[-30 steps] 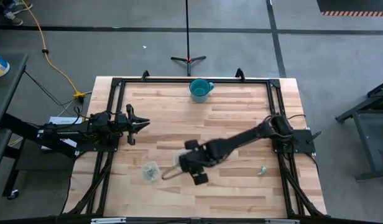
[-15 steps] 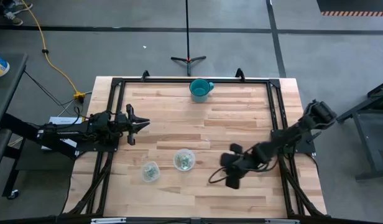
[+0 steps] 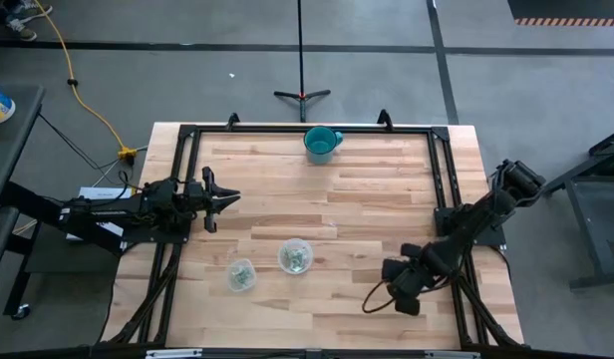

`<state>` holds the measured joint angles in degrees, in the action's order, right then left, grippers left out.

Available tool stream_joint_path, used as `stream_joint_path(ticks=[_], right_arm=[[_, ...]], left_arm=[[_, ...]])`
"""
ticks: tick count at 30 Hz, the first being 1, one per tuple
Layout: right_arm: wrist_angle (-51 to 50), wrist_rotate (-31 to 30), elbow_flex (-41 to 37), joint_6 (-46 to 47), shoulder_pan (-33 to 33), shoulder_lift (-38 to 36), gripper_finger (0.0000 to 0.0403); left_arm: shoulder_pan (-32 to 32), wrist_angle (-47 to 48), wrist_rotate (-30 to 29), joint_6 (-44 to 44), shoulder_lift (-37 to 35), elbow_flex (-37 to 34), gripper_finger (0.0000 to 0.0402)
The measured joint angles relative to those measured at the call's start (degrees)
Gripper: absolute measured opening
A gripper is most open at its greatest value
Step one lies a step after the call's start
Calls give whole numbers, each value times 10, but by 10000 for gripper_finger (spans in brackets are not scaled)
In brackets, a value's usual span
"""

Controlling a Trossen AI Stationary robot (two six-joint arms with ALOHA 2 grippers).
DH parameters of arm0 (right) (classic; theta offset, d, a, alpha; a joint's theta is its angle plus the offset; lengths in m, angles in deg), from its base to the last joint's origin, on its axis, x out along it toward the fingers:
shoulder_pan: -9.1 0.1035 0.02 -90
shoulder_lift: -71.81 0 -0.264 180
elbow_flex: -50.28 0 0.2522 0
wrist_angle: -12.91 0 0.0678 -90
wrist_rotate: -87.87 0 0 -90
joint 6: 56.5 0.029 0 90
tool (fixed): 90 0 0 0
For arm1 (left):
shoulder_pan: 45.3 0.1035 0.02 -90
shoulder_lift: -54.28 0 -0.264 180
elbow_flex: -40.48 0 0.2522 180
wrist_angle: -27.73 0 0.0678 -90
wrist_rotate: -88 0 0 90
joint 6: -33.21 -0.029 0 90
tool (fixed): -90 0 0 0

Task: Pick and place items into bin
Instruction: Put the stevia packet into the left transparent bin

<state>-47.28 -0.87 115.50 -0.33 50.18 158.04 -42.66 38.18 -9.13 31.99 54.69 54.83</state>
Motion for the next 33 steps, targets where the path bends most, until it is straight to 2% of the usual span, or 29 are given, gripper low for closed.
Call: stream_joint_path(ticks=[4,6,12,17,22,33], right_arm=[[-105,39,-1,46,20,0,101],[-123,44,-1,63,32,0,98],[-95,9,-1,73,45,0,111],[-79,-8,0,42,49,0,165],[-95,2,-2,4,51,0,214],[-122,-28,-2,3,72,0,216]], left_arm=[[0,0,0,0,0,0,92],[0,0,0,0,0,0,92],[0,0,0,0,0,0,92],[0,0,0,0,0,0,92],[0,0,0,0,0,0,92],[0,0,0,0,0,0,92]])
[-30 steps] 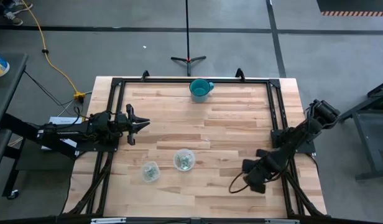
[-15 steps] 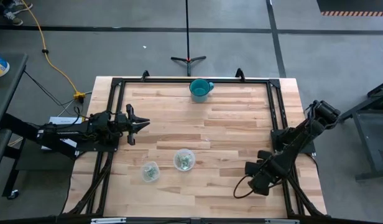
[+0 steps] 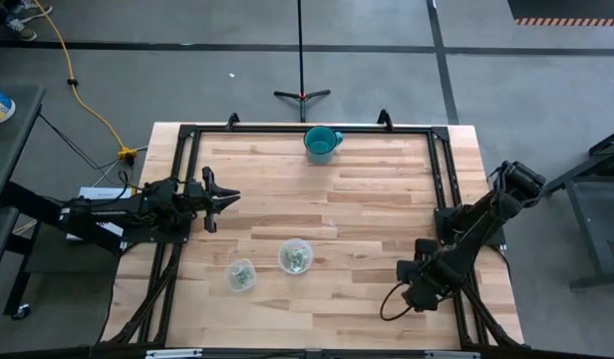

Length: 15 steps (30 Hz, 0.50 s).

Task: Pick and place items into bin
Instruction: Put the stevia packet into the left transparent bin

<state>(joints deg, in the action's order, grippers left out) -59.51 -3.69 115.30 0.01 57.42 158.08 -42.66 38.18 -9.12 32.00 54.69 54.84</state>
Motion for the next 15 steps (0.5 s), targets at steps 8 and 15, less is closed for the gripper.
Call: stream_joint_path(ticks=[8,15], right_arm=[[18,-30,0,1,36,20,214],[14,-20,0,-42,39,92,215]], left_arm=[[0,0,0,0,0,0,92],[0,0,0,0,0,0,92]])
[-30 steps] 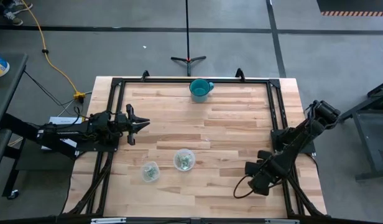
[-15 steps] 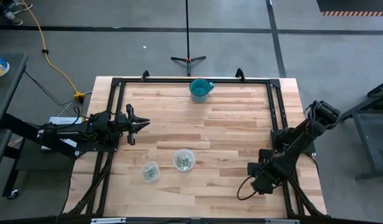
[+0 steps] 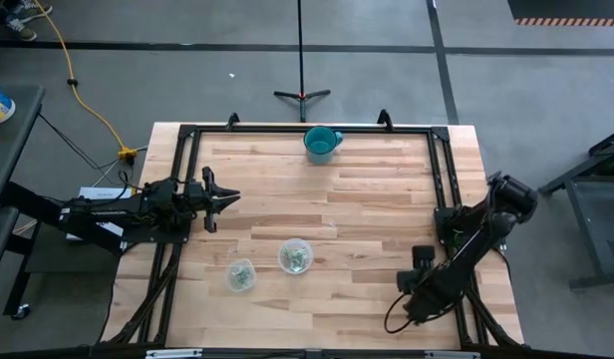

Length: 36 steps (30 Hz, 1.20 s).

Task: Pick and place items into bin
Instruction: Put the stevia packet into the left transparent bin

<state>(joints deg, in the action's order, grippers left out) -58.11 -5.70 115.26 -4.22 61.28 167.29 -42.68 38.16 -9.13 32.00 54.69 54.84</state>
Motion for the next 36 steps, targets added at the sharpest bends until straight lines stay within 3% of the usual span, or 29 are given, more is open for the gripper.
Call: stream_joint_path(ticks=[5,10,19,23,25,30,36], right_arm=[[-2,11,3,-33,0,34,210],[2,35,3,-31,-1,40,177],[12,55,2,0,-7,41,17],[39,-5,3,25,-30,42,16],[53,-70,14,26,-52,44,7],[236,-327,41,-75,-124,44,5],[610,-311,40,-325,-240,53,2]], left_arm=[[0,0,0,0,0,0,92],[0,0,0,0,0,0,92],[0,0,0,0,0,0,92],[0,-1,0,0,0,0,92],[0,-3,0,0,0,0,92],[0,-8,0,0,0,0,92],[0,-14,0,0,0,0,92]])
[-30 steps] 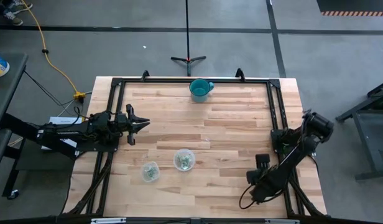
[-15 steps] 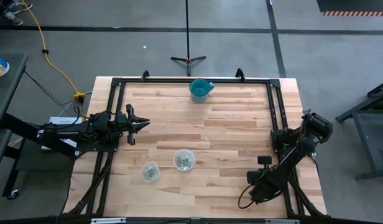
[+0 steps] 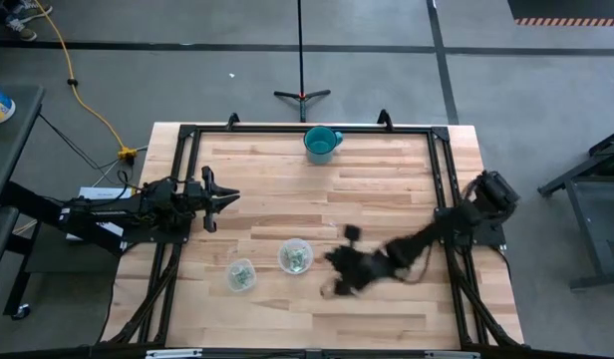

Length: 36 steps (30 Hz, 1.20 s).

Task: Pick and place items into bin
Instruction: Put the stevia packet into the left transparent bin

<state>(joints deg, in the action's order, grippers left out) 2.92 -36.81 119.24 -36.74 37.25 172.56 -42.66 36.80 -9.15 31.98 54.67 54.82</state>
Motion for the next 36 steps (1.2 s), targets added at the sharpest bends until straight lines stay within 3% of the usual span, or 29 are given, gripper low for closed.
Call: stream_joint_path(ticks=[5,7,11,16,24,30,36], right_arm=[[299,170,1,-146,-77,58,1],[353,217,12,-163,-103,92,1],[343,246,71,-201,-136,161,1],[344,324,183,-238,-147,235,1],[245,428,345,-262,-159,303,0],[197,494,399,-251,-170,335,17],[202,501,408,-251,-174,343,71]], left_arm=[[0,0,0,0,0,0,92],[0,0,0,0,0,0,92],[0,1,0,-10,0,0,92],[0,1,0,-15,0,0,92],[0,2,0,-15,0,0,92],[0,3,0,-15,0,0,92],[0,3,0,-15,0,0,92]])
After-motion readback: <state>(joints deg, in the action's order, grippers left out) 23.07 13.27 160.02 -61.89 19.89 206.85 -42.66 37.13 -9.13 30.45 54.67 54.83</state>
